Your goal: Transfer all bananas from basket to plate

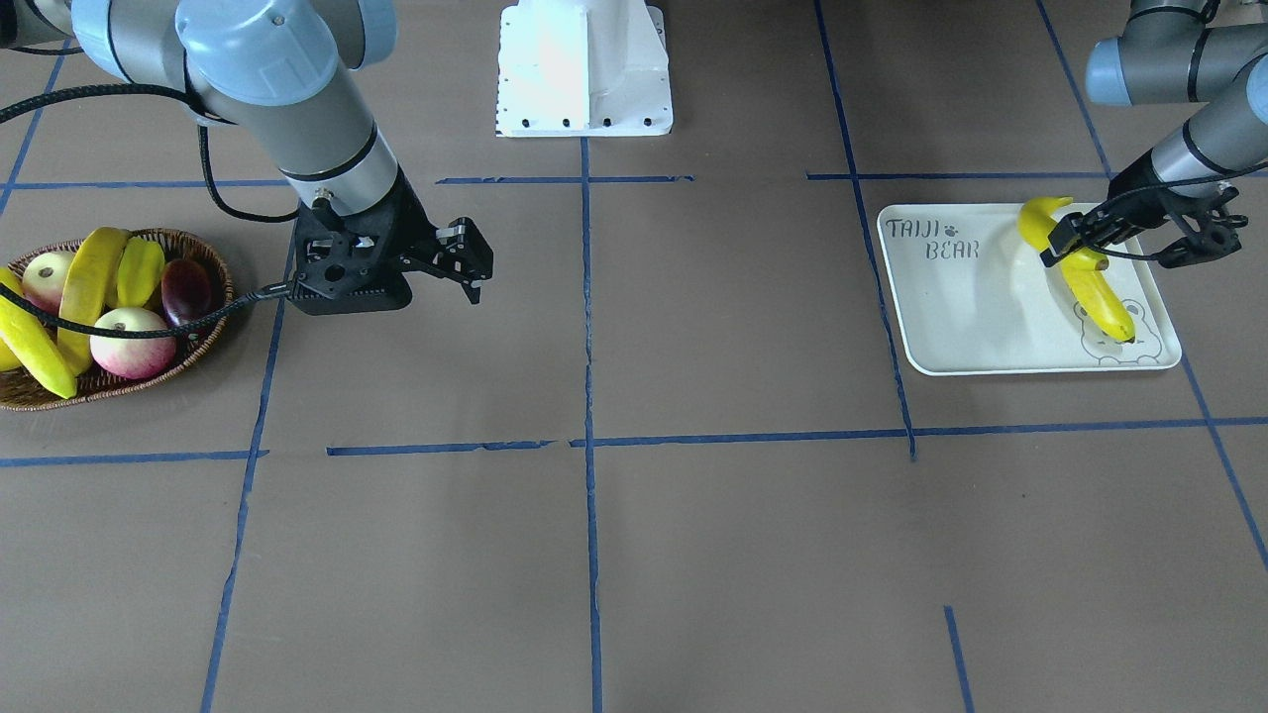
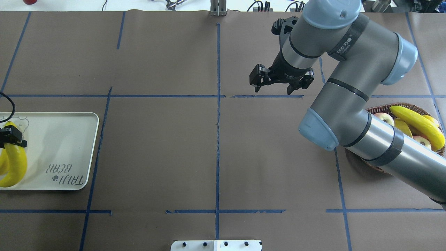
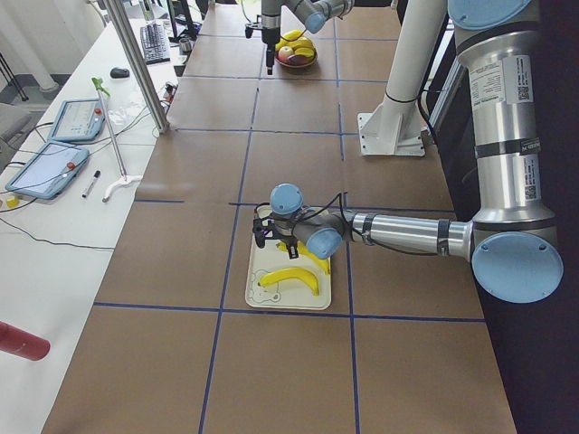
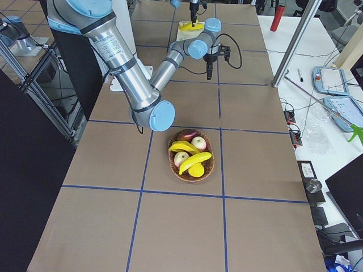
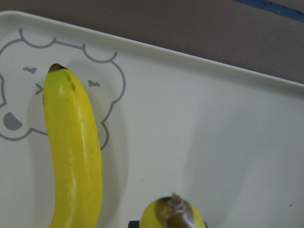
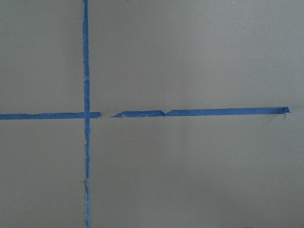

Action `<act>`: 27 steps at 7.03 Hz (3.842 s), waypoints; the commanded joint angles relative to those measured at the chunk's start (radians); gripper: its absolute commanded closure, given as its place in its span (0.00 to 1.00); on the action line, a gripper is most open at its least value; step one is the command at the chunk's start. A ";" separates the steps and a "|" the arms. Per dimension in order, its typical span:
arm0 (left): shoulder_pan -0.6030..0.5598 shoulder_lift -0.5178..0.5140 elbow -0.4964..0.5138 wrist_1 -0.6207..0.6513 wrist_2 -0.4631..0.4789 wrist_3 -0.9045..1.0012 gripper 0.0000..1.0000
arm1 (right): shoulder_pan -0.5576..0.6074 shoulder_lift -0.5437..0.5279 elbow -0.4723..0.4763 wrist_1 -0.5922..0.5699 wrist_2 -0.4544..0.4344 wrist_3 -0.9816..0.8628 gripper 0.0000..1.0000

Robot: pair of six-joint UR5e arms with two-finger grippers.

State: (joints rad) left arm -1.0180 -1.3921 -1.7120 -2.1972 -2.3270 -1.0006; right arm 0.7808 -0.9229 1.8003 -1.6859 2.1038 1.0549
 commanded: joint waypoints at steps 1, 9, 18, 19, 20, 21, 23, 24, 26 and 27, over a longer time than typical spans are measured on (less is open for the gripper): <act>0.004 -0.005 0.018 -0.001 0.000 -0.001 0.68 | 0.000 0.001 0.001 0.002 -0.001 0.000 0.00; -0.022 -0.013 0.000 0.008 -0.002 0.051 0.00 | 0.014 0.000 0.030 -0.003 0.004 0.013 0.00; -0.020 -0.148 -0.100 0.103 0.000 0.034 0.00 | 0.219 -0.762 0.378 0.073 0.035 -0.377 0.00; -0.020 -0.150 -0.100 0.103 0.000 0.034 0.00 | 0.216 -0.834 0.325 0.289 -0.022 -0.248 0.00; -0.020 -0.151 -0.100 0.103 0.002 0.034 0.00 | 0.216 -0.867 0.273 0.433 -0.021 -0.205 0.00; -0.020 -0.151 -0.100 0.103 0.000 0.034 0.00 | 0.206 -0.881 0.263 0.433 -0.037 -0.205 0.01; -0.020 -0.151 -0.100 0.103 0.000 0.034 0.00 | 0.123 -0.898 0.263 0.430 -0.135 -0.207 0.02; -0.020 -0.151 -0.100 0.103 0.000 0.034 0.00 | 0.100 -0.907 0.263 0.430 -0.151 -0.207 0.04; -0.020 -0.151 -0.100 0.103 0.000 0.034 0.00 | 0.052 -0.931 0.263 0.430 -0.215 -0.211 0.07; -0.020 -0.151 -0.100 0.103 0.000 0.034 0.00 | 0.040 -0.938 0.263 0.430 -0.217 -0.214 0.11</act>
State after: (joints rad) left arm -1.0385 -1.5432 -1.8116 -2.0939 -2.3271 -0.9664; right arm 0.8412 -1.8492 2.0632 -1.2564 1.9023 0.8441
